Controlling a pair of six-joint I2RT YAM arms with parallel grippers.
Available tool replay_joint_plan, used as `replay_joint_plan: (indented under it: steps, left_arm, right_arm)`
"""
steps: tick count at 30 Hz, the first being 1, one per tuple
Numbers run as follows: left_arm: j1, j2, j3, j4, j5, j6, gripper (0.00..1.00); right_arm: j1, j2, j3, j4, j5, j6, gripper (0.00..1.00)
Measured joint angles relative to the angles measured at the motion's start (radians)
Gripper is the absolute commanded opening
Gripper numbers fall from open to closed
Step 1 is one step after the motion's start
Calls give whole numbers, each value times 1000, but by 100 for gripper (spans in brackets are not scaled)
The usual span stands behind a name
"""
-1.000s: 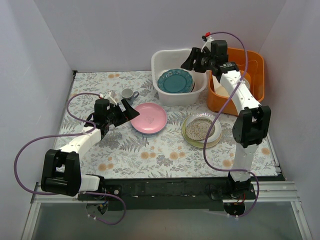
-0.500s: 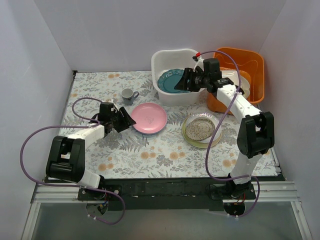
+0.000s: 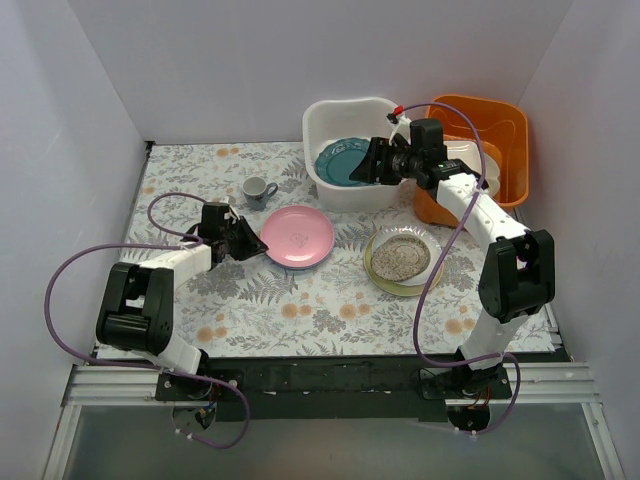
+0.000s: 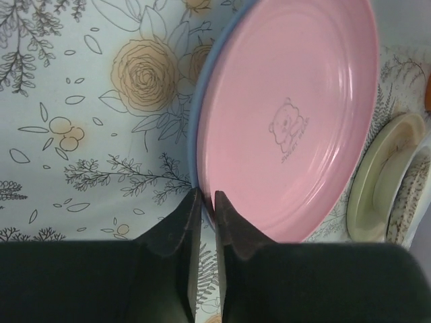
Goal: Place the plates into the plastic bin on the countertop
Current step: Pick up the plate at the center of the board.
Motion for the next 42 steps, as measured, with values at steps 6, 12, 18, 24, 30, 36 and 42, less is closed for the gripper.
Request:
replay_joint_plan:
  steps: [6,12,18,24,30,36,42]
  left_arm:
    - [1,12,0,-9,0,6,0]
    - [-2,5,1,-12,0,9,0]
    - [-2,-3,6,-26,-3,10,0]
    - [-2,-40,6,-24,8,13,0]
    - [-2,-121,6,3,40,12,0]
    - [-2,-189,6,75,90,11,0]
    - [-2,-196,-8,117,128,5,0]
  right_arm:
    - [0,0,0,-2,-1,-5,65]
    - [0,0,0,-3,-4,-5,65]
    - [0,0,0,-2,-15,-5,69]
    - [0,0,-16,4,-40,-9,75]
    - [0,-11,-79,42,-91,3,76]
    - [9,-17,-126,86,-139,30,77]
    - [46,-17,-138,134,-172,60,77]
